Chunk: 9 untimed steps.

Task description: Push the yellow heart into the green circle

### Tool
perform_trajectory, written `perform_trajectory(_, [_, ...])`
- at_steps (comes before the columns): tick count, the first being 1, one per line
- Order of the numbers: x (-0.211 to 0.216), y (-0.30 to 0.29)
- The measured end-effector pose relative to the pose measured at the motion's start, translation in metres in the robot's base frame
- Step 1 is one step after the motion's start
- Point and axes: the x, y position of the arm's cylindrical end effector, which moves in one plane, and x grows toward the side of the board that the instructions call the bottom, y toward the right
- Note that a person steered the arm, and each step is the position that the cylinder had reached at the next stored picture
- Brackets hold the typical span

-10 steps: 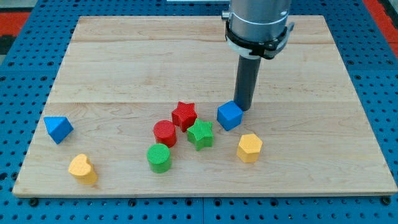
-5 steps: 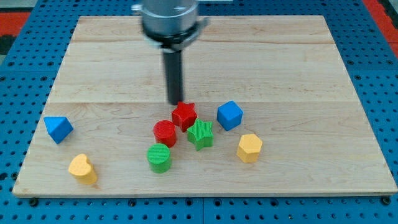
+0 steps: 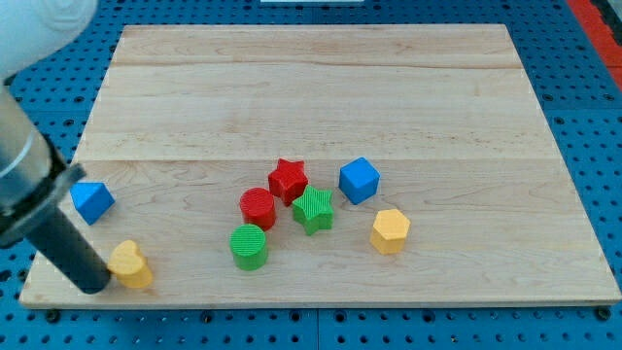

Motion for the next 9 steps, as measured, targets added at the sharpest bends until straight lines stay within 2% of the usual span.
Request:
perform_trajectory(2, [-0.003,0.068])
perform_trajectory(3, [-0.003,0.035])
perform_trajectory(4, [-0.002,-0.034])
perform_trajectory(5, [-0.034,-0.035])
perform_trajectory(6, [-0.042,-0.016])
perform_trajectory(8, [-0.033,0.079])
perform_trajectory(9, [-0.022,0.08])
